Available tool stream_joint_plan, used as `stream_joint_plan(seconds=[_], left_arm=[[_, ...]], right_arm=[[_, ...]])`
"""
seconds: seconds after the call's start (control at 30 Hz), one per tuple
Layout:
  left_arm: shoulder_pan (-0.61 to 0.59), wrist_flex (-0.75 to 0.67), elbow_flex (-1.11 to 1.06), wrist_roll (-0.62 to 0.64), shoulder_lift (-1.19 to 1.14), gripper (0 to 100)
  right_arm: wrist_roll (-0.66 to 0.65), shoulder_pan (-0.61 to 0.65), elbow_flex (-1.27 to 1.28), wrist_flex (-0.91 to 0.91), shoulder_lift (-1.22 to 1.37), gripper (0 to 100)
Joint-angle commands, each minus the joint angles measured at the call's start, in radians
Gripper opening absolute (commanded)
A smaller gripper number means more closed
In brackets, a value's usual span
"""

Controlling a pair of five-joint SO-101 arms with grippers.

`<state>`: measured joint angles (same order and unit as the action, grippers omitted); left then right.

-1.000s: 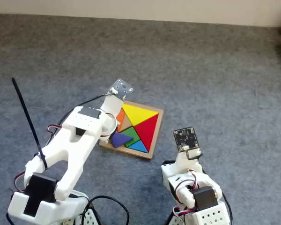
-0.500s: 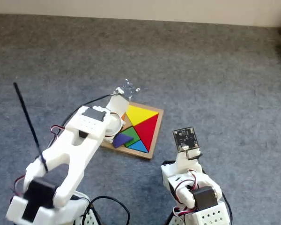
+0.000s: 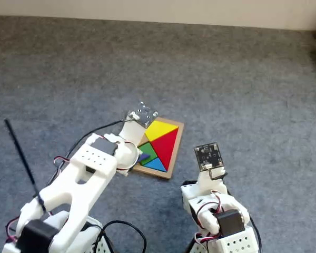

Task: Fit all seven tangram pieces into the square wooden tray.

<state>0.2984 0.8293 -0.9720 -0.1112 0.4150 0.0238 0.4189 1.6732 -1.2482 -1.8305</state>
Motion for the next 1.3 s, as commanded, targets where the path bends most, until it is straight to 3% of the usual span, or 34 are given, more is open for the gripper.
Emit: stream_joint_plan(seconds=[0.0, 0.2, 0.63, 0.9, 1.1, 1.27], left_arm=[[0.021, -0.025, 0.048, 0.011, -0.077, 1], [0.013, -0.023, 0.133, 0.011, -0.196, 1], [0.016, -0.026, 0.188, 0.011, -0.162, 1], [0.096, -0.041, 0.096, 0.012, 0.042, 1], [0.162, -0.163, 0.007, 0.008, 0.051, 1], [0.189, -0.186, -0.019, 0.005, 0.05, 1]], right_arm=[[-0.009, 0.013, 0.113, -0.004, -0.016, 1.0], [-0.009, 0.013, 0.113, -0.004, -0.016, 1.0], [-0.009, 0.013, 0.113, -0.004, -0.016, 1.0], [-0.009, 0.013, 0.113, -0.004, -0.016, 1.0], [-0.009, 0.012, 0.113, -0.004, -0.016, 1.0], [-0.009, 0.012, 0.113, -0.004, -0.016, 1.0]])
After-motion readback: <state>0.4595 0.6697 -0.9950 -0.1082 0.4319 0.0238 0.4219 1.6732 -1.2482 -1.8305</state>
